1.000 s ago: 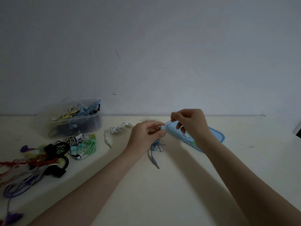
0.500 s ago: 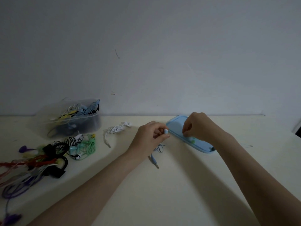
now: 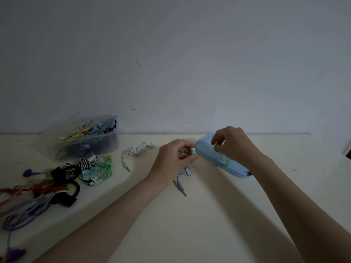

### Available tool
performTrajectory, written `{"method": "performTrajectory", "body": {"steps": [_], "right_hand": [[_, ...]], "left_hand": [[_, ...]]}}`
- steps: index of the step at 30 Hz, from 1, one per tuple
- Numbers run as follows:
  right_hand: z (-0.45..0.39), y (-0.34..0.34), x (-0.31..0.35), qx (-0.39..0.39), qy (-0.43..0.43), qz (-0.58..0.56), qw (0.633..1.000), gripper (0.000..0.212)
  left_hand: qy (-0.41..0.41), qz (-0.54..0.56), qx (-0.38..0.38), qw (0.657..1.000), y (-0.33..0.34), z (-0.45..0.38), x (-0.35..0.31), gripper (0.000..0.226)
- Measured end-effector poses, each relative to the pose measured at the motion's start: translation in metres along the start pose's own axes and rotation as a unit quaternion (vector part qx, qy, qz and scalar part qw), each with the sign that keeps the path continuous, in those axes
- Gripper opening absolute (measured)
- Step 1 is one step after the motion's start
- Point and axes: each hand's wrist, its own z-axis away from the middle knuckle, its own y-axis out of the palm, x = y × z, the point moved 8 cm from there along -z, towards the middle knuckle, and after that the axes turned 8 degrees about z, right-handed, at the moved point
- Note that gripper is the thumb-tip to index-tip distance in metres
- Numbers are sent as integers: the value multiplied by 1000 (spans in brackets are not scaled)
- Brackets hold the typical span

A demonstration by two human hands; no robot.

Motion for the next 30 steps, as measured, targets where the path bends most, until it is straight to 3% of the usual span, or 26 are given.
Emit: {"method": "performTrajectory", "body": {"steps": [10,14,17,22,26,30], "right_hand": [[-1,1,9,10,2,-105,994,12],[7,19,19,99,27,-275,956,18],[11,30,25,131,32,-335,933,20],[14,34,24,126,52,-442,886,15],[11,35,15,98,75,-462,878,15],[10,41,11,91,91,-477,869,19]], "left_hand": [[27,-32,1,999,-1,2,-4,20],[26,-37,-16,999,-6,-1,-3,16],[29,-49,-12,998,-5,-1,-3,14],[20,-20,-5,1000,-7,-2,2,24],[-31,-1,-7,999,-19,-7,13,32],[-73,-10,-7,997,-28,-11,19,24]]}}
